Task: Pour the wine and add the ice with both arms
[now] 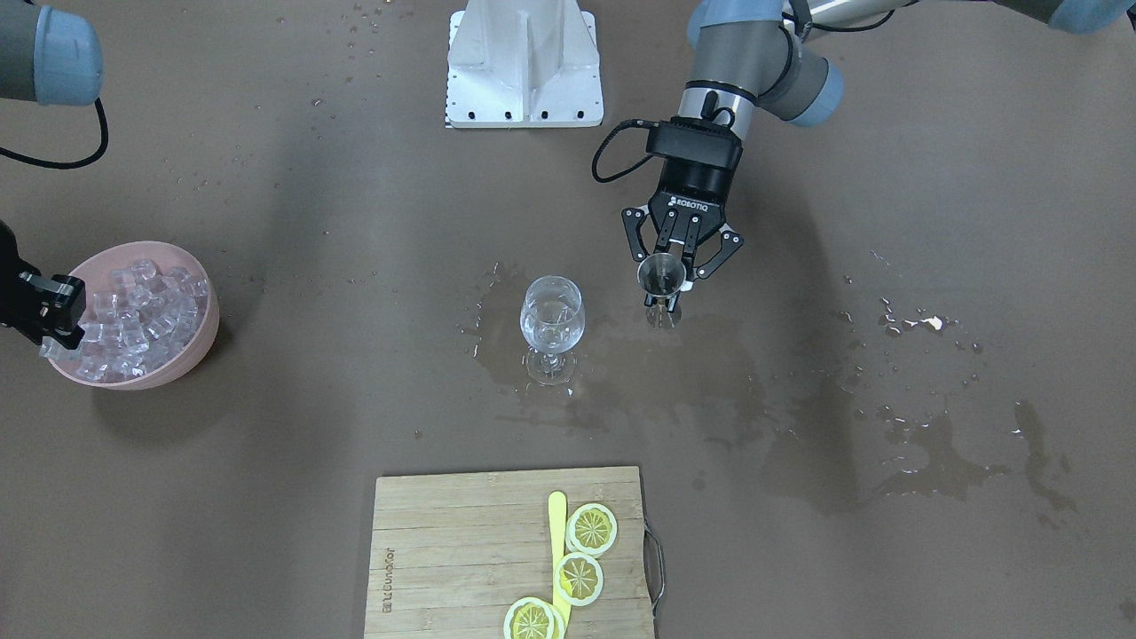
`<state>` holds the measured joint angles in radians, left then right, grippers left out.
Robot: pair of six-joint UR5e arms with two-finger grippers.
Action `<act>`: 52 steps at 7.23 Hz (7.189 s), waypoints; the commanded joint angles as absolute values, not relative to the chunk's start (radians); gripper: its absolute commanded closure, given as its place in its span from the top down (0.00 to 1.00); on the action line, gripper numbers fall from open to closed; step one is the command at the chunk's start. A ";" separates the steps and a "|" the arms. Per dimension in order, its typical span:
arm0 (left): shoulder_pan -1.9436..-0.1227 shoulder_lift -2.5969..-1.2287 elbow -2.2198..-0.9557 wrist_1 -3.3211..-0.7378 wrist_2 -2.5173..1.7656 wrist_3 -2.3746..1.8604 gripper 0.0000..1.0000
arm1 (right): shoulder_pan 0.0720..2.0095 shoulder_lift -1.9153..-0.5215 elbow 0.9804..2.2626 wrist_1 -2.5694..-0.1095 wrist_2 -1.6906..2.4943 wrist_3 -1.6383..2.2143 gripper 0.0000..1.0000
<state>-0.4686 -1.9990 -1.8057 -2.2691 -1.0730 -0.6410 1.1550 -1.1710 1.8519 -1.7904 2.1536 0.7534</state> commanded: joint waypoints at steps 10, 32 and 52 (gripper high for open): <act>-0.423 -2.112 -1.802 -1.987 -0.935 -0.226 0.00 | 1.164 -1.127 1.841 -1.852 2.161 0.746 0.20; -0.368 -2.224 -1.798 -1.662 -0.712 0.202 0.00 | 1.111 -0.990 1.801 -1.838 2.143 0.724 0.20; -0.537 -1.929 -1.798 -2.262 -1.038 0.188 0.00 | 0.945 -0.684 1.641 -1.796 2.068 0.724 0.20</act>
<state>-0.5157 -1.9962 -1.7986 -2.1958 -0.9680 0.2812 0.9730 -0.7201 1.6476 -1.7936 2.0954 0.7230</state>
